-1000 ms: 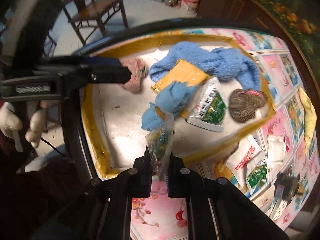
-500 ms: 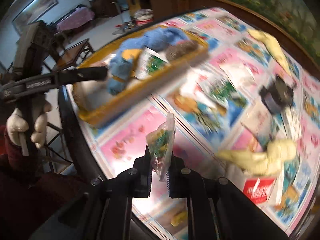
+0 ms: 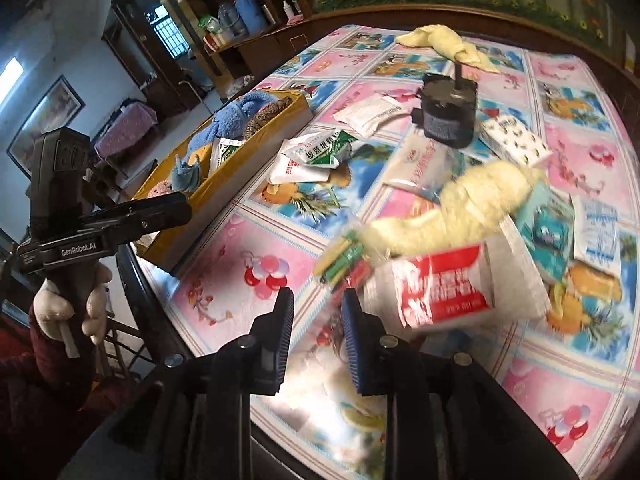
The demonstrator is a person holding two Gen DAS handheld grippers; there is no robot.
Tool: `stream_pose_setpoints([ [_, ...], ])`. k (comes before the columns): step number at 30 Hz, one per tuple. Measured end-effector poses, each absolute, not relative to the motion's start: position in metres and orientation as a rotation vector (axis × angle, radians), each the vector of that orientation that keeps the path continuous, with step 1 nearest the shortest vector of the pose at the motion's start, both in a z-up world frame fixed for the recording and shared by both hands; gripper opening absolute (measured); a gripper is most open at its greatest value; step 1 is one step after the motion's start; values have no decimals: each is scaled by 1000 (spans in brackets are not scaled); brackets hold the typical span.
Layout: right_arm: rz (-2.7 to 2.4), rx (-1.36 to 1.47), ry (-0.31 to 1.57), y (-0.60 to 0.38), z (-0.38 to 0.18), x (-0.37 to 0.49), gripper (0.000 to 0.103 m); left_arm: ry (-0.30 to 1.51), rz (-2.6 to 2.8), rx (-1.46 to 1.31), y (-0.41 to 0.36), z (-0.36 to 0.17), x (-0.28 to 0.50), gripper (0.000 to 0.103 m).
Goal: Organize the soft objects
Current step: 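Grasp the clear bag of coloured sticks with the left tool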
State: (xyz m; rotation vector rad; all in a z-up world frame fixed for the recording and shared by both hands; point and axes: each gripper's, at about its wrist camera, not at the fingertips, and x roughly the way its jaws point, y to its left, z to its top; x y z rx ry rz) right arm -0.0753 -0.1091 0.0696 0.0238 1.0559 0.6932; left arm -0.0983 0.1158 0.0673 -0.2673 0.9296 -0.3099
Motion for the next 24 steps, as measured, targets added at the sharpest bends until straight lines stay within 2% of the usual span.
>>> stream_pose_setpoints([
  [7,594,132,980,-158,68,-79,24,936,-396,-110,65,68,-98,68],
  [14,549,209,1022,-175,47,-72,27,937,-489,50,7,41,-77,68],
  [19,537,351,1009,-180,38,-61,54,964,-548,96,-23,24,-52,68],
  [24,481,440,994,-179,34,-52,57,976,-536,119,-35,14,-42,68],
])
